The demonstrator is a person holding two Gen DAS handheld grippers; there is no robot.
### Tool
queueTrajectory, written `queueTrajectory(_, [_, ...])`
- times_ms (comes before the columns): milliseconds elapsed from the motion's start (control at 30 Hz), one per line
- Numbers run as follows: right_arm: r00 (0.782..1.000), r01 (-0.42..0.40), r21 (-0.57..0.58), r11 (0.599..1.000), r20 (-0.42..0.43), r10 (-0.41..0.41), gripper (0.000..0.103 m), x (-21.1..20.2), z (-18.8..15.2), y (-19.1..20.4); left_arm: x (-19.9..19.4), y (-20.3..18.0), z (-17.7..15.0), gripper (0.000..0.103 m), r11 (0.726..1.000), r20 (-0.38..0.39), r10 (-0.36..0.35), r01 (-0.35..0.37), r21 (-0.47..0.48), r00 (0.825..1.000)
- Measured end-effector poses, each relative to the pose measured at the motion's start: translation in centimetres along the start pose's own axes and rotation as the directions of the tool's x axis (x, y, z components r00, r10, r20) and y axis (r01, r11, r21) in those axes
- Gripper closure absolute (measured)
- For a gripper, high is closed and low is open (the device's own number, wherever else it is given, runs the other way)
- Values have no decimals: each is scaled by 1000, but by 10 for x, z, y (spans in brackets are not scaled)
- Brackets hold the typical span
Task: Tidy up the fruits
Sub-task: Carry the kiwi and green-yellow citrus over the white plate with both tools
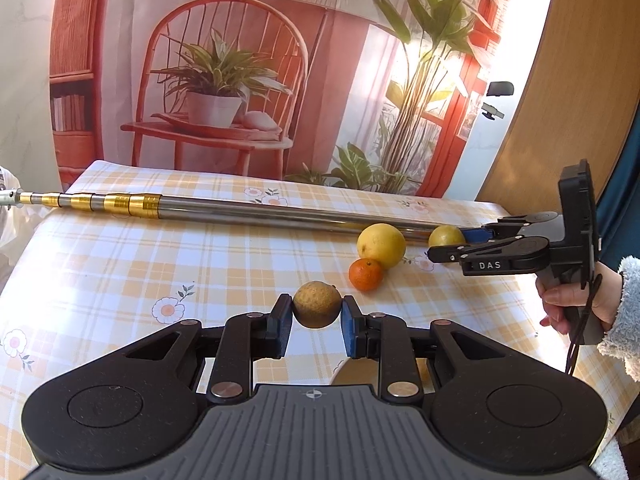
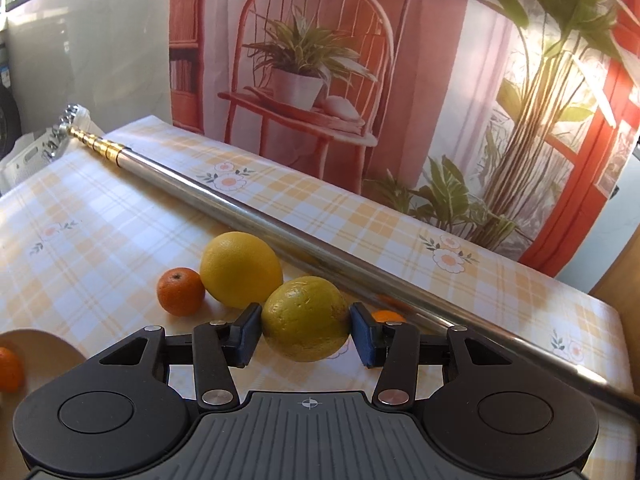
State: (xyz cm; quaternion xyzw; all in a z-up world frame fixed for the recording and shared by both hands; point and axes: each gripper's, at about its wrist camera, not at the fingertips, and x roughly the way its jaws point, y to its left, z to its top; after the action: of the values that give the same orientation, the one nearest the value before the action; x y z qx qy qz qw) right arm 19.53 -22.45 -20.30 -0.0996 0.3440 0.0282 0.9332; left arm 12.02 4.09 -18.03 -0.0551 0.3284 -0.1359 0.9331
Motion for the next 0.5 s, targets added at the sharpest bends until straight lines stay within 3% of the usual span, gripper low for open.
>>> queueTrajectory(267, [990,-95,174,980,118,75,59,-54,-22,9,-6,-10,-4,76,999,-4,-19,19,36,1000])
queueTrajectory(500, [978,-141,307,941,188,85,59,-94,-58,25,-2,-17,-10,76,997,-37,-38,41,64,999])
